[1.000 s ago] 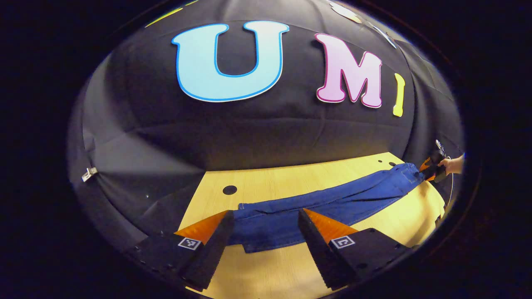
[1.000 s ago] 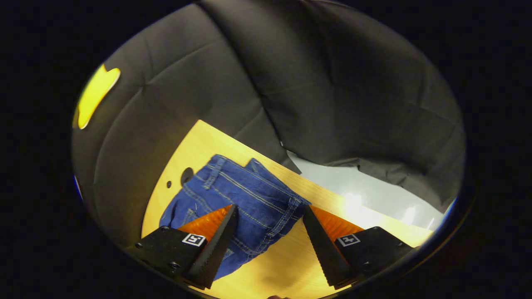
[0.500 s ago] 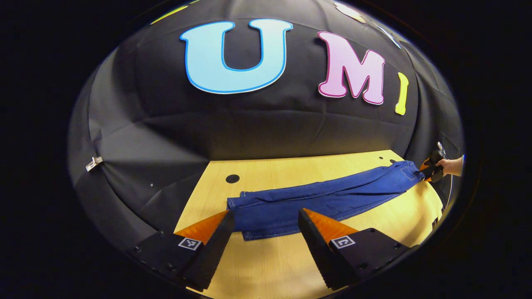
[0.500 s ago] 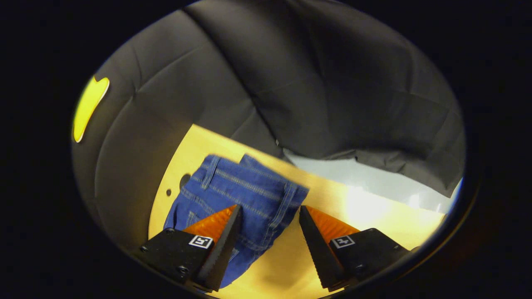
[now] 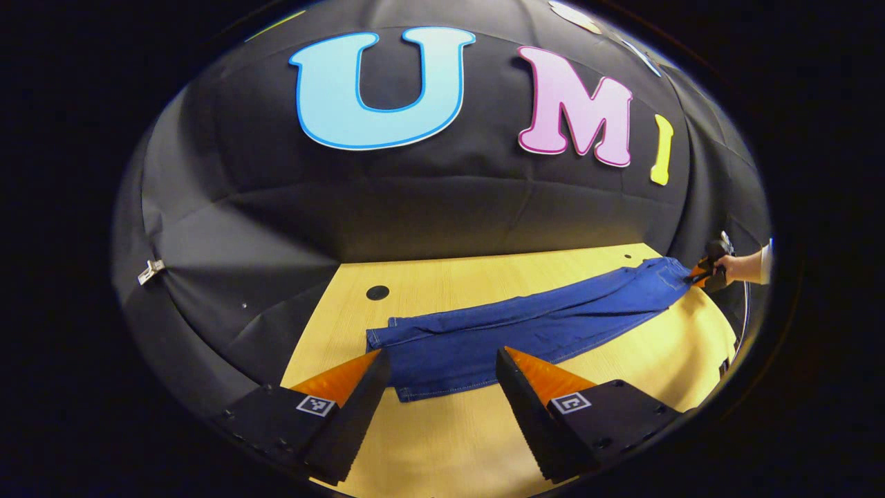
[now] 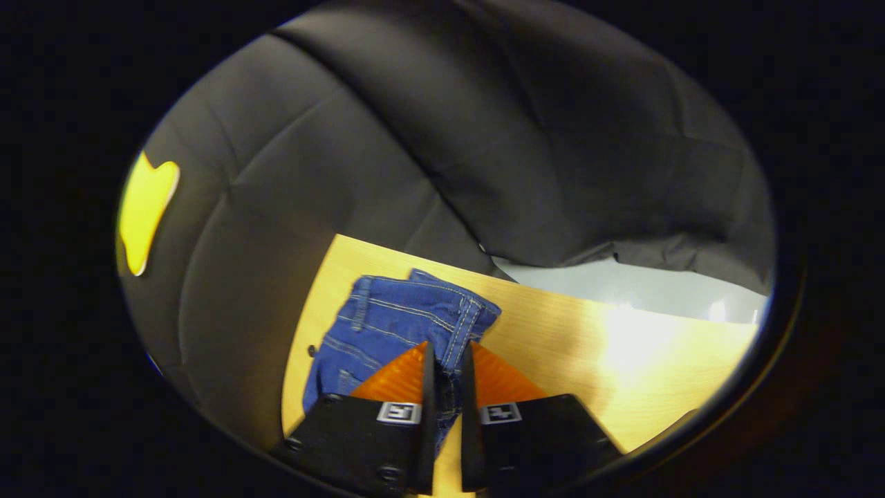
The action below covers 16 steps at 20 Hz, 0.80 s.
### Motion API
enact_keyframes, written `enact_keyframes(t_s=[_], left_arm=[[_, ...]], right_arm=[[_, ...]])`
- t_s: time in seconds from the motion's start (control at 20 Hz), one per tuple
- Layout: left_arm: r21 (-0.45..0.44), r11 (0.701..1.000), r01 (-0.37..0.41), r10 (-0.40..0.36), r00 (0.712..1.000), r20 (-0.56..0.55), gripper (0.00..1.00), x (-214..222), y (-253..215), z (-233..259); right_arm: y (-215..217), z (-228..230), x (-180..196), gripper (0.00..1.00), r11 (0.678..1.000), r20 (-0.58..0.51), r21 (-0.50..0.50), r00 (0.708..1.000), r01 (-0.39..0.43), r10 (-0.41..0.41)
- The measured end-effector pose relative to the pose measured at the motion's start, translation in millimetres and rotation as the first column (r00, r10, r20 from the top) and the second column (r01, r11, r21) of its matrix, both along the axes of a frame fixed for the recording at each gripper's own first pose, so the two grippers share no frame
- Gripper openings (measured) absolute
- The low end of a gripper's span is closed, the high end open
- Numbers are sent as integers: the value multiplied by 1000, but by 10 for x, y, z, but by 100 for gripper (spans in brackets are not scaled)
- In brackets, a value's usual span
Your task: Grasp the waist and the cuffs of the jeans and fold them to make the two legs overlap; first hold the waist and fold one-third of the jeans toward the cuffs, then hold the cuffs and fold the remaining one-third in the same direction to finish folding.
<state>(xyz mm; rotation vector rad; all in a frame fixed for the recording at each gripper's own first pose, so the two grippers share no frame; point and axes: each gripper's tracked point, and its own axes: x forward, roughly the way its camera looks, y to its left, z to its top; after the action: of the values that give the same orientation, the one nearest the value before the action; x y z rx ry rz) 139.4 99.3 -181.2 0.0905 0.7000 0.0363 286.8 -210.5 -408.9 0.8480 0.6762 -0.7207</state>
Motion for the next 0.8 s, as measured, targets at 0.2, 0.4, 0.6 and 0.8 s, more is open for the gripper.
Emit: enact_keyframes(t_s=[0.2, 0.4, 0.6, 0.8], left_arm=[[24, 1000, 14, -14, 1000, 3, 97, -223, 201, 115], [-2, 1000, -7, 7, 1000, 12, 97, -355, 379, 191], [-66, 997, -48, 50, 998, 37, 98, -427, 423, 262], [-74, 995, -64, 64, 998, 6, 97, -550, 442, 163]], right_arm=[[636, 928, 230, 12, 968, 168, -187, 965, -167, 199], [1794, 1583, 156, 12, 860, 286, -355, 834, -366, 473], [2805, 1141, -272, 11, 753, 298, -288, 692, -592, 658], [3251, 97, -894, 11, 599, 159, -156, 579, -785, 800]])
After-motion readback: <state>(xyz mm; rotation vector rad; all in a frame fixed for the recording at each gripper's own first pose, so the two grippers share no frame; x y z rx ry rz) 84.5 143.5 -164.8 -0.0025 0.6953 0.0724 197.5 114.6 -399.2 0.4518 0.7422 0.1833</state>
